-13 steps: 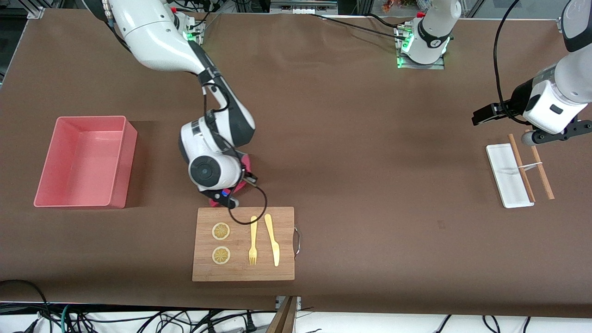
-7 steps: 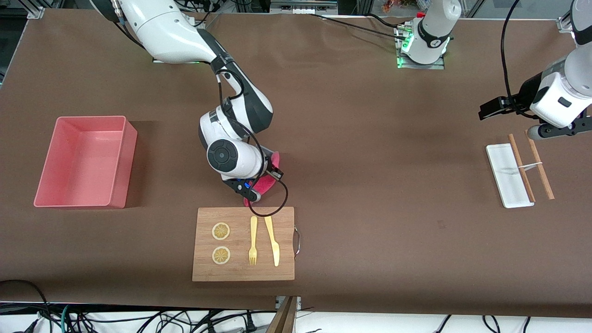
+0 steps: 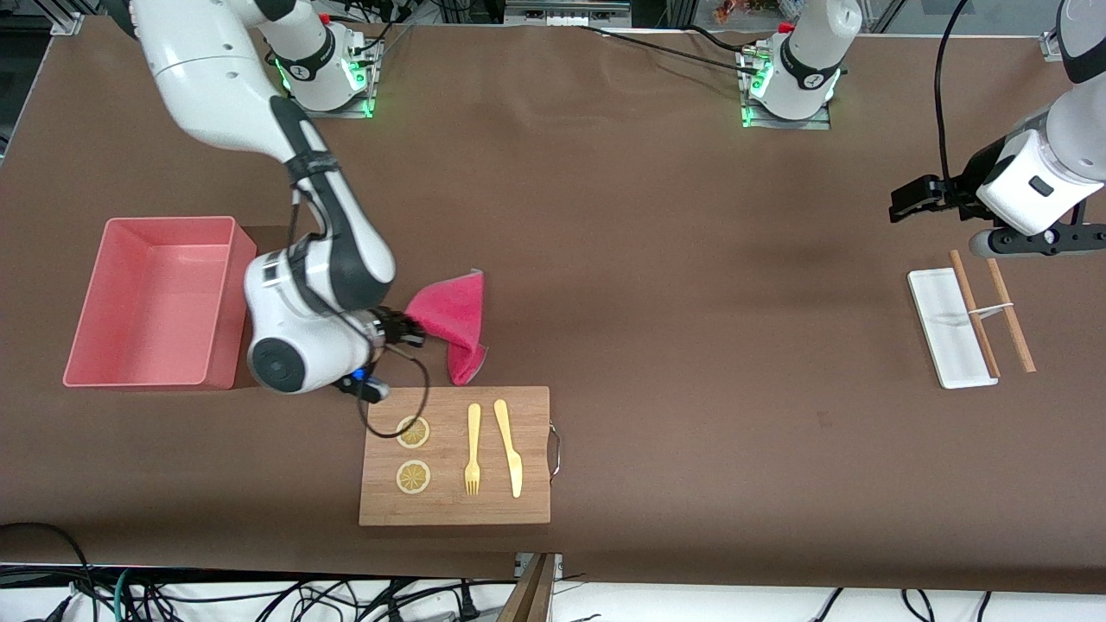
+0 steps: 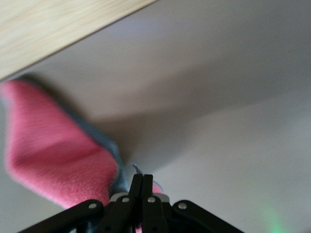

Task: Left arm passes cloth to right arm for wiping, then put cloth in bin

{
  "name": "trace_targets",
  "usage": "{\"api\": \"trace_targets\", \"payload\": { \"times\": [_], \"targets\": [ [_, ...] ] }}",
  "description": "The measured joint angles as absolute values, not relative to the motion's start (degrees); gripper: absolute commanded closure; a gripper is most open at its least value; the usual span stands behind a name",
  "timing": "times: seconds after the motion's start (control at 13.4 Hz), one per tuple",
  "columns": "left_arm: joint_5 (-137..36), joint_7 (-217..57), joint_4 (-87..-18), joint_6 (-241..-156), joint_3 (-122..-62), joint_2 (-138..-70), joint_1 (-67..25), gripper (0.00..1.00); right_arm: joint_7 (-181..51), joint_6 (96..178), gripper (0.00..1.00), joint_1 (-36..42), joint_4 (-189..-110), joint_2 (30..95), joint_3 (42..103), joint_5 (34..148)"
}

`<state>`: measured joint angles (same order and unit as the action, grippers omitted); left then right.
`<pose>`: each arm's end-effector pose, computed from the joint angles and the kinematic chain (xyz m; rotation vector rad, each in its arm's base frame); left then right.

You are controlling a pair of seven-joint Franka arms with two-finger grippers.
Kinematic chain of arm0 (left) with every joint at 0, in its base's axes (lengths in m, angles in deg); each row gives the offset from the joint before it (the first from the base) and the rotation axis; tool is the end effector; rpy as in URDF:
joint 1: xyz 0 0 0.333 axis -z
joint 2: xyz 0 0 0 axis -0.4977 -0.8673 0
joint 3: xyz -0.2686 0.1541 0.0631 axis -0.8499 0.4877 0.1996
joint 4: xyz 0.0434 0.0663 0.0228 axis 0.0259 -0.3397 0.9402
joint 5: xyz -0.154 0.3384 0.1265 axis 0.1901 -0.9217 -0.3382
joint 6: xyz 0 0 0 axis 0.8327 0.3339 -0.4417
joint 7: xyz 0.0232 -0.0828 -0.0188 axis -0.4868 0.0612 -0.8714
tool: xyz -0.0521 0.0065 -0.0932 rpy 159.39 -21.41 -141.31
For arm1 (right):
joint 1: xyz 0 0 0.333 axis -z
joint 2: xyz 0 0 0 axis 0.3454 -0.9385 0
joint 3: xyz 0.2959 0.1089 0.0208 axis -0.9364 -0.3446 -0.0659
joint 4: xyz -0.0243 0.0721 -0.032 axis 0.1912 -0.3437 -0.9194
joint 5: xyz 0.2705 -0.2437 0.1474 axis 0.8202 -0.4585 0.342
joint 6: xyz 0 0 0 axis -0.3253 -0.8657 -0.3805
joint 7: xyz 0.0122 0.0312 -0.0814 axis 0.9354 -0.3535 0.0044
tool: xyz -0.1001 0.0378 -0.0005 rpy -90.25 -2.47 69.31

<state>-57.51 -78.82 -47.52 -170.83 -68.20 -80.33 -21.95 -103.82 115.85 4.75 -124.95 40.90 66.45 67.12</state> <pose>0.5563 -0.0285 0.5665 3.1105 0.0703 -0.2044 0.6601 0.2126 0.2473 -2.9729 0.5659 0.7582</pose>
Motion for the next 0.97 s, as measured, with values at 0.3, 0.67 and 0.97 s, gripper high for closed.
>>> {"api": "trace_targets", "payload": {
  "times": [0.3,0.67,0.97],
  "targets": [
    [-57.56,-74.21,-47.58,-176.94,-67.82,-82.35,-21.99,0.0,-93.57,114.78,1.0,6.6,-127.49,40.75,69.72,62.21],
    [-57.63,-73.46,-46.57,-177.3,-67.46,-83.77,-22.04,0.0,-80.34,114.78,1.0,7.89,-127.66,40.93,75.4,58.83],
    [-57.64,-72.75,-45.5,-175.87,-66.95,-83.6,-23.1,0.0,-73.21,112.09,1.0,8.3,-125.7,44.21,78.38,57.6]
  ]
}}
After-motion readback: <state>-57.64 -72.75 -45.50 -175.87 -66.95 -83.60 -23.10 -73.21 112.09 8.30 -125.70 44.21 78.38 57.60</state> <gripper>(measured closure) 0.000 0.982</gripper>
